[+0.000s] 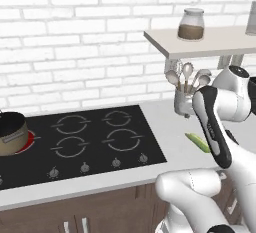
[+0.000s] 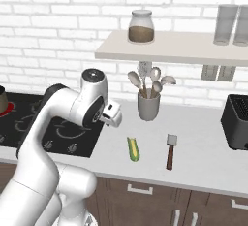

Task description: Put the corn and mushroom in the pot. Retrieve the spatula and lightly stir the vegetables in the pot.

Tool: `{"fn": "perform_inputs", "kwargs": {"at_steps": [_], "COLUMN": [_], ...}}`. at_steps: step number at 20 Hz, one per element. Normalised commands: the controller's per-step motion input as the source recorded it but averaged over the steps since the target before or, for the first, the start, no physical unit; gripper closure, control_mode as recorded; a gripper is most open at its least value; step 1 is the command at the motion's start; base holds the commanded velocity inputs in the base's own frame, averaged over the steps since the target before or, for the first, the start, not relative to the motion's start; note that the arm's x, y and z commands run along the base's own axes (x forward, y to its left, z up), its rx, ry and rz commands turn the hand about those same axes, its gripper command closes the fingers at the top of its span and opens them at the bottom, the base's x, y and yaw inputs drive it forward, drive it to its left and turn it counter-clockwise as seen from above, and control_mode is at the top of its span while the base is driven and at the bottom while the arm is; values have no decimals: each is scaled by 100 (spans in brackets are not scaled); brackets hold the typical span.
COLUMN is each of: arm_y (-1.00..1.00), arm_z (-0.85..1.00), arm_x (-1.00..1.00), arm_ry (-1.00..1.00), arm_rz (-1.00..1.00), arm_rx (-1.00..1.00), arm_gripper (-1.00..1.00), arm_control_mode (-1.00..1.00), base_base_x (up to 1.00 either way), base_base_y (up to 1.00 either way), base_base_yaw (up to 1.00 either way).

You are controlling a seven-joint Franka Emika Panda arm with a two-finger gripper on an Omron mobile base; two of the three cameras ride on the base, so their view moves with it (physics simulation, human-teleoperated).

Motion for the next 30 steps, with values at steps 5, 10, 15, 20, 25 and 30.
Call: {"fn": "perform_inputs", "kwargs": {"at_steps": [5, 10, 15, 20, 25, 30], "arm_y": [-17, -42, -51, -43, -23, -14], "arm_z": [-64, -34, -26, -28, -44, -44], "arm_x": [27, 24, 12, 12, 20, 36], "arm_ry": [1, 4, 9, 11, 12, 8], "arm_rz": [0, 3, 9, 12, 14, 11], "arm_rx": [-26, -17, -2, 0, 0, 0], "arm_gripper": [-100, -100, -100, -100, -100, -100], "arm_control_mode": [-100, -100, -100, -100, -100, -100], "base_base_x": [0, 0, 0, 0, 0, 0], "base_base_y": [0, 0, 0, 0, 0, 0], "base_base_yaw": [0, 0, 0, 0, 0, 0]}}
